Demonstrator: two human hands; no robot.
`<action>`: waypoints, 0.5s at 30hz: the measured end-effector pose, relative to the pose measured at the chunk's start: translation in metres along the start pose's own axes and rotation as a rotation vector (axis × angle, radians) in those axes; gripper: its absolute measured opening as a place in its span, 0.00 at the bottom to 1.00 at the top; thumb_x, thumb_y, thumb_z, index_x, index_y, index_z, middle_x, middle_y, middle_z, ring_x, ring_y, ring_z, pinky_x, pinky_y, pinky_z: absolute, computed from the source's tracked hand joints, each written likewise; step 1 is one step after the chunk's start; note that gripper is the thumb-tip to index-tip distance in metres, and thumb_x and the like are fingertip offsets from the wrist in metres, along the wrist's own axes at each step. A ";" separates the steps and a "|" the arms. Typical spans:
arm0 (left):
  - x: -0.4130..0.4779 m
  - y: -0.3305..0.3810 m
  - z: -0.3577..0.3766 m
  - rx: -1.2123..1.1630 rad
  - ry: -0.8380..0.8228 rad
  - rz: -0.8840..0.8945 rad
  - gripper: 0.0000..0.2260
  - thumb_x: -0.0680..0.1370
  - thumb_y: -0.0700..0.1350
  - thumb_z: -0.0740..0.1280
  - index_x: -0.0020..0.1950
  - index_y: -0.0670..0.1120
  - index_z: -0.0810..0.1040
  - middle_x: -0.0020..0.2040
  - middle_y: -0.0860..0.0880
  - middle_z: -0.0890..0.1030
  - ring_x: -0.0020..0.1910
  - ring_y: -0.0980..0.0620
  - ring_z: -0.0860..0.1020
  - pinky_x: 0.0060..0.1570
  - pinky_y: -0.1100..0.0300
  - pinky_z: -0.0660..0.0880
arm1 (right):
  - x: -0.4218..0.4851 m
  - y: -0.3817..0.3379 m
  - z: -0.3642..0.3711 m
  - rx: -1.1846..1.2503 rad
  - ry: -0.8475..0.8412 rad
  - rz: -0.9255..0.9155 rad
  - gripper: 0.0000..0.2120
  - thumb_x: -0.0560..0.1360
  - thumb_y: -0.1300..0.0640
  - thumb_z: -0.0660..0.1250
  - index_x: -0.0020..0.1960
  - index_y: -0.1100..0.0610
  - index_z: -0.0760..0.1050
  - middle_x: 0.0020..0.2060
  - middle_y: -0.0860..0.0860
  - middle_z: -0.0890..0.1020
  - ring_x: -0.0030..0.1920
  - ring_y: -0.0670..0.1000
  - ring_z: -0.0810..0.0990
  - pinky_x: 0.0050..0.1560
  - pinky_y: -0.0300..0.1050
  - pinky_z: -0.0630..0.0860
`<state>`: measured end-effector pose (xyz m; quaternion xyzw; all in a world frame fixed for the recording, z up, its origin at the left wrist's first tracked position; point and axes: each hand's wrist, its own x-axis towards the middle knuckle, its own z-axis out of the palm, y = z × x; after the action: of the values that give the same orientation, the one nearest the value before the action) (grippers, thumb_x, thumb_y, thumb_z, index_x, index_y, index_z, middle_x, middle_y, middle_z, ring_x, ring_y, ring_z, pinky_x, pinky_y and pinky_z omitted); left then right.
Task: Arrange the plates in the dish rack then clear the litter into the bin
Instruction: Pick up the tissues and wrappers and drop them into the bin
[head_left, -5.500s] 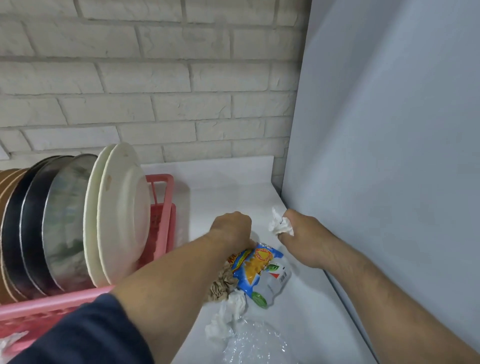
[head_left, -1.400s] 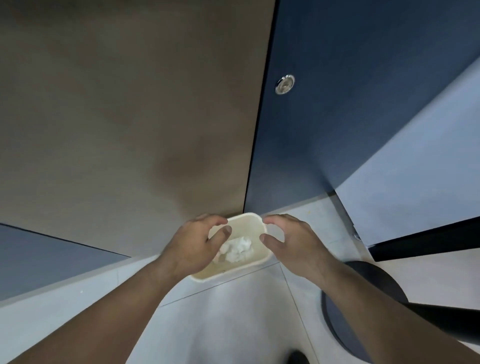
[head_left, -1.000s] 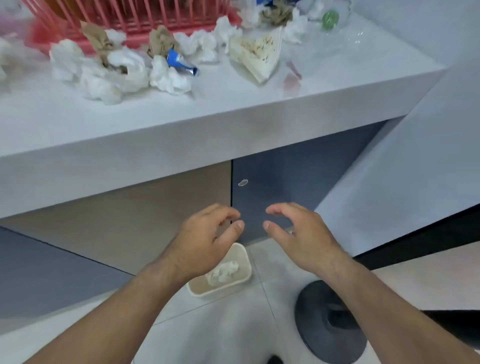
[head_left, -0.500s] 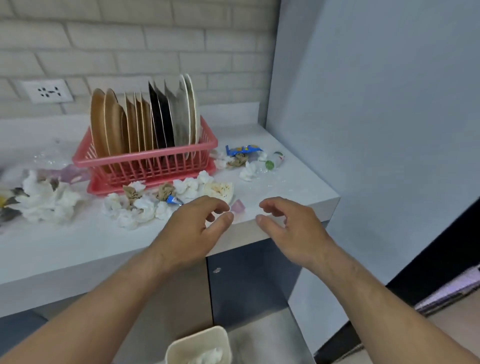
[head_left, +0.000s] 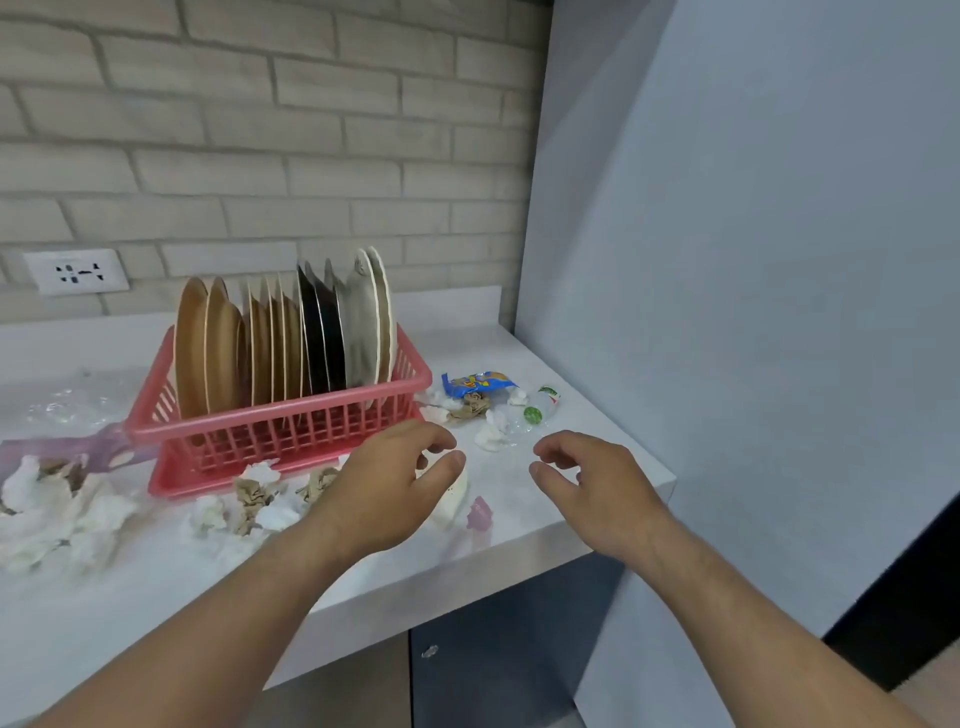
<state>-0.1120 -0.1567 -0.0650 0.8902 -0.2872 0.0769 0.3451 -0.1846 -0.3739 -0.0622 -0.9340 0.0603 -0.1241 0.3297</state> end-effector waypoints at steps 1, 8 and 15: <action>0.005 -0.003 0.002 -0.005 -0.007 0.002 0.10 0.78 0.56 0.62 0.55 0.55 0.78 0.51 0.60 0.77 0.47 0.62 0.76 0.48 0.62 0.73 | 0.004 0.001 0.002 -0.008 0.005 0.004 0.11 0.78 0.48 0.65 0.58 0.49 0.77 0.53 0.41 0.79 0.55 0.42 0.76 0.58 0.39 0.73; 0.048 -0.018 0.012 0.010 -0.054 0.045 0.11 0.78 0.56 0.62 0.56 0.54 0.78 0.50 0.60 0.77 0.48 0.61 0.76 0.50 0.60 0.75 | 0.042 0.012 0.008 -0.047 0.005 0.043 0.11 0.78 0.48 0.64 0.58 0.49 0.78 0.52 0.41 0.80 0.54 0.42 0.77 0.56 0.38 0.72; 0.100 -0.030 0.043 0.025 -0.048 0.007 0.12 0.78 0.55 0.62 0.57 0.54 0.78 0.50 0.60 0.77 0.48 0.62 0.76 0.50 0.61 0.74 | 0.122 0.052 0.004 -0.120 -0.065 0.052 0.08 0.77 0.48 0.65 0.52 0.49 0.78 0.48 0.41 0.80 0.50 0.47 0.79 0.53 0.44 0.76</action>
<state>-0.0155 -0.2126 -0.0809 0.8951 -0.2977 0.0603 0.3264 -0.0679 -0.4356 -0.0744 -0.9536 0.0813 -0.0813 0.2782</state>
